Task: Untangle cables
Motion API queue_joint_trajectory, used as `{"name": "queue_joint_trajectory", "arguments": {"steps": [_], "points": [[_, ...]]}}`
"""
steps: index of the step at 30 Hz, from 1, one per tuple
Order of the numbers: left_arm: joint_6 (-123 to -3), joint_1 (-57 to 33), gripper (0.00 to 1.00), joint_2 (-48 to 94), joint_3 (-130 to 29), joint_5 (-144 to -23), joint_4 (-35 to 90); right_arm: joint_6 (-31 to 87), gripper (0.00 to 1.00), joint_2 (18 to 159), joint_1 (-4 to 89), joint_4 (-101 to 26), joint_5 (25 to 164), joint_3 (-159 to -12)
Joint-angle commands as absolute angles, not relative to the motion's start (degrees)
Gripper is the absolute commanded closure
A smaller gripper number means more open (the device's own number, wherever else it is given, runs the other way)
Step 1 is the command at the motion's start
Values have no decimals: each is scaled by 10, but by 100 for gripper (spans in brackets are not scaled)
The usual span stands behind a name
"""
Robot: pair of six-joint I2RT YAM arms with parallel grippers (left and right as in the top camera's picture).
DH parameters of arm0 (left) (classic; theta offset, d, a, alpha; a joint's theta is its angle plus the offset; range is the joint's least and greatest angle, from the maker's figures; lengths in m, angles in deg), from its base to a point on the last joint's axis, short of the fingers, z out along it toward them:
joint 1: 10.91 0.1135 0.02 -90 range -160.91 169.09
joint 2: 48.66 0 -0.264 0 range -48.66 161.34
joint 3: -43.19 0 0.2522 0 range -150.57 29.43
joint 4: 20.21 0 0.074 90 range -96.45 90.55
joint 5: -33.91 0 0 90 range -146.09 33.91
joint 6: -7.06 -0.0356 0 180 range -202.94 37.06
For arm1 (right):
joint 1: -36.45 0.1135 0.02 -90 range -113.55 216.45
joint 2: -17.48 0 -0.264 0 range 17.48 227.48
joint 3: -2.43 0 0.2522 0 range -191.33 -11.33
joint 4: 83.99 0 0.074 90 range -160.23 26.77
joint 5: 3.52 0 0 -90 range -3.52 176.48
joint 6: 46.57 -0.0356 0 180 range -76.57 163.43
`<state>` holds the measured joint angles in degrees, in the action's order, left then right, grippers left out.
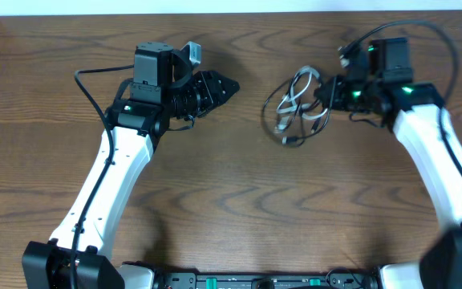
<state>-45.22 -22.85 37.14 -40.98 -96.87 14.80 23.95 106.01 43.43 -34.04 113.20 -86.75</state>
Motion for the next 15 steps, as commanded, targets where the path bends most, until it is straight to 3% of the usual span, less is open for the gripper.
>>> {"name": "queue_joint_trajectory", "arguments": {"steps": [1,5,15], "points": [[-431,-232,53,368,-410,-954,149,195,99,1013,436,-342,1094,-882],[-408,-257,51,379,-410,-954,137,172,99,997,436,-357,1078,-882],[-365,-324,23,444,-410,-964,108,178,99,997,436,-362,1113,-882]]}}
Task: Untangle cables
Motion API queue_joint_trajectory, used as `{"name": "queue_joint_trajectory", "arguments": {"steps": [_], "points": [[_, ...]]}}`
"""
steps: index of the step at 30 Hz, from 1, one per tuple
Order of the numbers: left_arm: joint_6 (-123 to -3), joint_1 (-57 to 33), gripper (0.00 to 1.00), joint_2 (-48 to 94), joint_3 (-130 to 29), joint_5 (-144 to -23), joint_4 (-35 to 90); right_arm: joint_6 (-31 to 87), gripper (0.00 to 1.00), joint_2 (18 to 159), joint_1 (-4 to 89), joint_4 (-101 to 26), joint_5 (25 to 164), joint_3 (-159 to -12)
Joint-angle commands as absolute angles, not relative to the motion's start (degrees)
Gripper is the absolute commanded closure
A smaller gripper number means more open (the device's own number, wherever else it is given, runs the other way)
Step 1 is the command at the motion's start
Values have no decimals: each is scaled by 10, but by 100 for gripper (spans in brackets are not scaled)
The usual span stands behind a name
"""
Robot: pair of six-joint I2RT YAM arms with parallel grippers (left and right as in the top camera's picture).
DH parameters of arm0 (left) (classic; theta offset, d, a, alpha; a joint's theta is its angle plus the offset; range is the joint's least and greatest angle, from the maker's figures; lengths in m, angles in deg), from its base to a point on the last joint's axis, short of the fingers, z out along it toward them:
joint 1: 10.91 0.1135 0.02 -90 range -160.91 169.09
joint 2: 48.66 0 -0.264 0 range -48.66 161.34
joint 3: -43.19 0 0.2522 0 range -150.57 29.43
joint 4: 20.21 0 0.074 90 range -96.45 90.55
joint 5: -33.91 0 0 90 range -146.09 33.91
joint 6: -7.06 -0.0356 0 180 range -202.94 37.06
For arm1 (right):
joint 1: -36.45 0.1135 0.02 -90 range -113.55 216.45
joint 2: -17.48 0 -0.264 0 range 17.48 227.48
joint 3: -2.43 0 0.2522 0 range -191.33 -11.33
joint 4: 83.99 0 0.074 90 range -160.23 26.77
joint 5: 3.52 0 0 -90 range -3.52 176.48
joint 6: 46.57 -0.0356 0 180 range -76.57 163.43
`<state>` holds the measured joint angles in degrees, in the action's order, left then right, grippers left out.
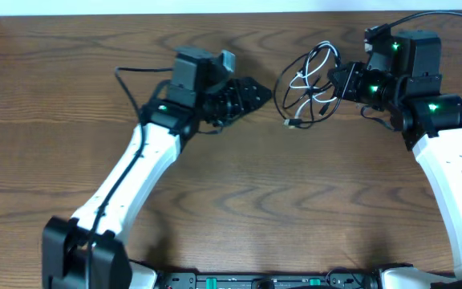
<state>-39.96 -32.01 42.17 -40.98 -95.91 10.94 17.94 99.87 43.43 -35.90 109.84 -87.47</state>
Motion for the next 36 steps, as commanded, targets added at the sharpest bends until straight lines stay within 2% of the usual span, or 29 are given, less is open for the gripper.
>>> {"name": "queue_joint_trajectory", "arguments": {"steps": [1,7,14,18,23,26,32,33,34,36], "points": [[-348,-325,21,453,-410,-974,107,182,99,997,436,-362,1113,-882],[-278,-326,15,522,-410,-1054,83,189,99,997,436,-370,1113,-882],[-184,-345,4,606,-410,-1114,-69,199,99,997,436,-363,1122,-882],[-139,-365,4,638,-410,-1104,-155,204,99,997,436,-357,1121,-882],[-70,-383,4,677,-410,-1103,-197,208,99,998,436,-357,1121,-882],[-57,-394,12,691,-410,-1101,-207,211,99,998,436,-355,1121,-882],[-57,-422,18,693,-410,-1067,-209,213,99,998,436,-353,1121,-882],[-58,-425,21,693,-410,-1059,-209,217,99,998,436,-352,1121,-882],[-60,-428,26,693,-410,-1047,-209,219,99,998,436,-349,1121,-882],[-76,-428,50,693,-410,-1024,-209,228,99,998,436,-339,1117,-882]]}}
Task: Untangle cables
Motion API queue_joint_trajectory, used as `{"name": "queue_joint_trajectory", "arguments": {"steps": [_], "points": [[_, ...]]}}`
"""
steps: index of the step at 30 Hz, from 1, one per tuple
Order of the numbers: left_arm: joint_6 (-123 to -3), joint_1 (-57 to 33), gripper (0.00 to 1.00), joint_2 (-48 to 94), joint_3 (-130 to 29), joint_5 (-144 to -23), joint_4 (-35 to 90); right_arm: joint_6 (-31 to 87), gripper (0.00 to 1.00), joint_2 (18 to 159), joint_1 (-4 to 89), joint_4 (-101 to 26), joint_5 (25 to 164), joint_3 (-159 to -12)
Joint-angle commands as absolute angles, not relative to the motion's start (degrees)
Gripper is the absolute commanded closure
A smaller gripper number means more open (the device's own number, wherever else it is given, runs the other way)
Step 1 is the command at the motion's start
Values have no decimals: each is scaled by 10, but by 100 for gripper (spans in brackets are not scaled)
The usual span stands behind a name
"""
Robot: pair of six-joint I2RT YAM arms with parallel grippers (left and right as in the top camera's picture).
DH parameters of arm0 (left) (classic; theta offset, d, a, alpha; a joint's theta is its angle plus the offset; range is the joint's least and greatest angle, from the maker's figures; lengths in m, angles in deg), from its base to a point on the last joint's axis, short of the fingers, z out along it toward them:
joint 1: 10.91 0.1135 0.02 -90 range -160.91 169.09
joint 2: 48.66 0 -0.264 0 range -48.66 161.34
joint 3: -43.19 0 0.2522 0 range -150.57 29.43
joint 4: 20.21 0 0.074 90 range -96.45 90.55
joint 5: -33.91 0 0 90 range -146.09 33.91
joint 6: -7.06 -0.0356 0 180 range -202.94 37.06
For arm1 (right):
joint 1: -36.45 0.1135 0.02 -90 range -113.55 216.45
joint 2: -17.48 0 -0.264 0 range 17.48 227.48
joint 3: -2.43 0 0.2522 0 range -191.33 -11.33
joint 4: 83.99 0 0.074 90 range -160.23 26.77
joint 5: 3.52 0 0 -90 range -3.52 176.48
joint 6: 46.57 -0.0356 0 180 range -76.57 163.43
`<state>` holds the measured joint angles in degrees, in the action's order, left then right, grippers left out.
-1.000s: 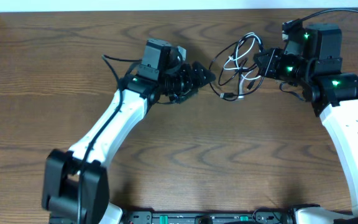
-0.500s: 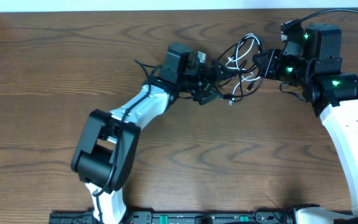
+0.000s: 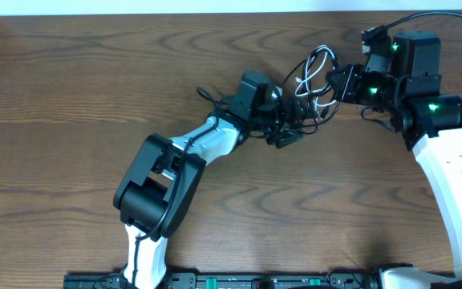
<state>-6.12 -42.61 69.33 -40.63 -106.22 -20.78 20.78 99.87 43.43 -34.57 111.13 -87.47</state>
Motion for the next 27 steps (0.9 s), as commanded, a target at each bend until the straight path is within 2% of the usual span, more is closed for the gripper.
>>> {"name": "queue_joint_trajectory", "arguments": {"steps": [1,2,3,11,18,24,27], "points": [[-91,-426,72,693,-410,-1019,-209,229,99,998,436,-331,1108,-882],[-107,-421,92,693,-410,-1019,-209,229,99,998,436,-323,1098,-882],[-128,-416,93,693,-410,-1022,-209,229,99,998,436,-314,1083,-882],[-226,-357,92,629,-410,-1014,-130,245,99,1007,421,-247,951,-881],[-336,-270,93,495,-410,-923,34,284,99,1015,405,-230,870,-876],[-365,-192,93,409,-410,-899,103,385,99,1025,405,-239,904,-876],[-380,-170,93,389,-410,-899,122,423,99,1030,405,-246,964,-876]]}}
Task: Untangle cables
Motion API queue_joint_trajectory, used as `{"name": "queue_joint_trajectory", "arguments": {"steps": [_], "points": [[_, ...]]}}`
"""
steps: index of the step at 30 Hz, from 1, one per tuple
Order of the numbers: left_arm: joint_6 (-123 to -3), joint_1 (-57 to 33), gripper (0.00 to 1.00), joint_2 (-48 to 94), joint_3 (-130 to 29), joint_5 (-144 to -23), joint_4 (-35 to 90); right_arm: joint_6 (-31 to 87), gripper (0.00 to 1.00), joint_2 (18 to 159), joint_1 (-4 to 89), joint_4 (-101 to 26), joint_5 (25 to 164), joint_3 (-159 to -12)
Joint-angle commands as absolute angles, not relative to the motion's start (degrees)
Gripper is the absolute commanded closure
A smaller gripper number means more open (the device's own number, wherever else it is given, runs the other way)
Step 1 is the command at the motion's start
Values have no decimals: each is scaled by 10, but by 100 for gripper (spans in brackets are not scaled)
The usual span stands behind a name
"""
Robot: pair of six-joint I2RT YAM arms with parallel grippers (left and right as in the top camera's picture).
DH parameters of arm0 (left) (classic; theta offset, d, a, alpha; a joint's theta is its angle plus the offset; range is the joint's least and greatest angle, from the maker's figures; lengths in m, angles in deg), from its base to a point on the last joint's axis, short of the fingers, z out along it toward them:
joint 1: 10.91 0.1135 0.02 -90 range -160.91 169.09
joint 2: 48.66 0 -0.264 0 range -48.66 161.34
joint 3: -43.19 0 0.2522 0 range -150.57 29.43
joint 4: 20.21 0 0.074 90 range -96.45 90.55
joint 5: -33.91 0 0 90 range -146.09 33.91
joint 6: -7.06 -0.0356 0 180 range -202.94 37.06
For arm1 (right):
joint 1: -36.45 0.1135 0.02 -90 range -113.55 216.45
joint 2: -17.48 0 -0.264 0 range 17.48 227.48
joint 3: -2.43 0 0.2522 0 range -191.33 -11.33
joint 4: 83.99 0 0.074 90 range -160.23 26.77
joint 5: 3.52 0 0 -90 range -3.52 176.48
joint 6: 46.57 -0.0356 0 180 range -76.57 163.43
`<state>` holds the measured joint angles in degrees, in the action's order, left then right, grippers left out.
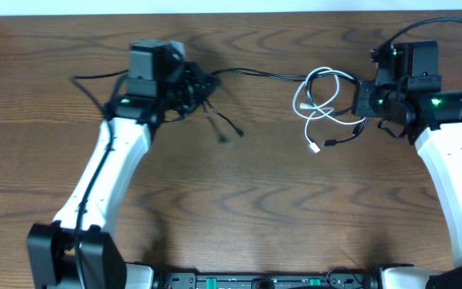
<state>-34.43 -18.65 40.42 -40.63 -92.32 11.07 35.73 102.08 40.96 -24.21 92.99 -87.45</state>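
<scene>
A thin black cable [255, 74] stretches across the back of the table between the two grippers. Its loose end [224, 133] hangs down below my left gripper [201, 87], which is shut on the black cable at the left. A white cable [305, 100] lies in loops right of centre, its plug [314, 148] pointing toward the front. My right gripper [358, 101] is shut on the right side of the loops, where the white cable and some black cable meet.
The wooden table [239, 209] has a white strip along its back edge [215, 6] and a black equipment rail at the front [255, 281]. Both white forearms reach in from the front corners.
My left gripper was at the bundle in the middle; now it is far to the left with the black cable drawn out in a long line. The white loops now lie spread beside the right gripper.
At first the right gripper held the tangled bundle on the table, and the left gripper was far off to the left. The bundle then stood lifted and the left gripper nearer. Then the left gripper was at the bundle. Now the black cable is stretched leftward from the white loops.
</scene>
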Motion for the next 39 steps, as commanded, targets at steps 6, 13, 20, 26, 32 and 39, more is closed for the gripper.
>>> {"name": "queue_joint_trajectory", "arguments": {"steps": [6,13,20,26,32,39], "points": [[-417,-175,93,384,-410,-901,179,468,99,1031,407,-272,1105,-876],[-470,-209,33,384,-410,-887,200,451,99,1031,411,-297,1180,-876],[-472,-241,7,384,-410,-865,186,435,99,1031,412,-305,1215,-876],[-474,-275,6,390,-410,-865,143,428,99,1031,418,-311,1248,-877],[-474,-312,7,425,-410,-887,91,436,99,1031,425,-320,1311,-877],[-489,-317,7,488,-410,-978,11,452,99,1031,414,-324,1396,-877]]}}
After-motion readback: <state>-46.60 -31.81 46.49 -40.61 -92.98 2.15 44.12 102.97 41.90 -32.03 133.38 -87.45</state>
